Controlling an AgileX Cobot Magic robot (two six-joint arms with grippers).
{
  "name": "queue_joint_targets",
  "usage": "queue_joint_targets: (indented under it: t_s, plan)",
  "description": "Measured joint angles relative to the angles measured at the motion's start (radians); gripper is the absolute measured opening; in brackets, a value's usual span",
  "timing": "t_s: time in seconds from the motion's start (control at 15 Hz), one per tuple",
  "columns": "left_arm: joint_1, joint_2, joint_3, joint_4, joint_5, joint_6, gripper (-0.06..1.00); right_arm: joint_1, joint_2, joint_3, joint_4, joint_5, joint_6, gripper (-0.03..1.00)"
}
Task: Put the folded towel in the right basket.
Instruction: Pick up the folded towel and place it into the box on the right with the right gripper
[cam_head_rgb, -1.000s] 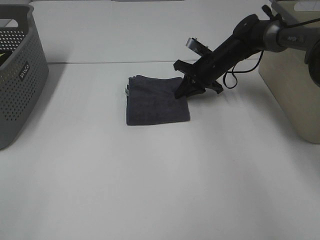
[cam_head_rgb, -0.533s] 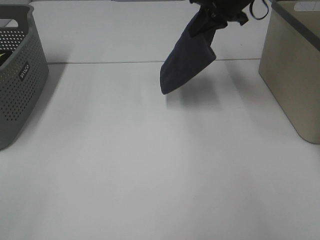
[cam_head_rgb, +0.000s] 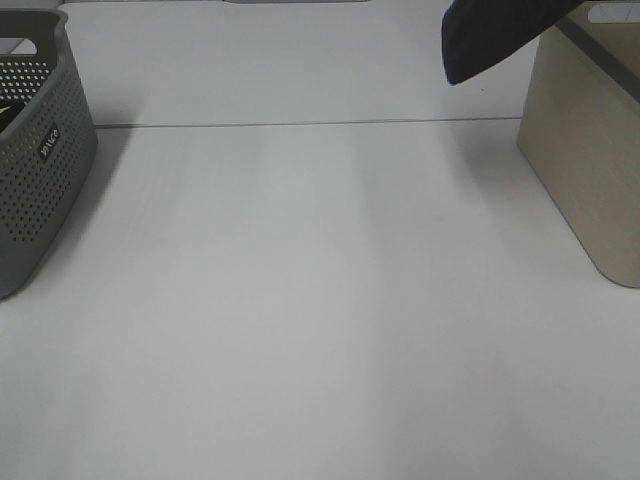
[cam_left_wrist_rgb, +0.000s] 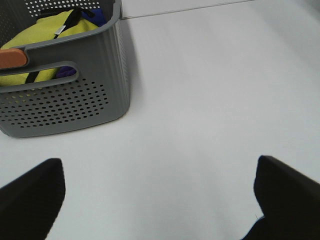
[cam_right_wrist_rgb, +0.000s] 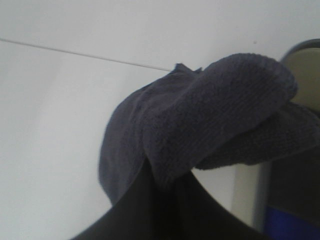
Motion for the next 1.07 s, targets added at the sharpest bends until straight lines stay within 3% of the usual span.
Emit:
queue_joint_targets:
  t_s: [0.2, 0.47, 0.8, 1.07]
  plan:
    - [0.0, 0.0, 0.0, 0.0, 0.0, 0.0, 0.98, -0.203, -0.05, 0.0, 0.049, 0.034, 0.006, 0.05]
    - [0.0, 0.0, 0.0, 0.0, 0.0, 0.0, 0.98, -0.379, -0.049, 0.0, 0.078, 0.068, 0.007, 0.05]
    - [0.0, 0.0, 0.0, 0.0, 0.0, 0.0, 0.98, -0.394, 0.027, 0.0, 0.075, 0.068, 0.017, 0.05]
    - [0.0, 0.0, 0.0, 0.0, 0.0, 0.0, 0.98, -0.394, 0.143, 0.001, 0.048, 0.068, 0.035, 0.17]
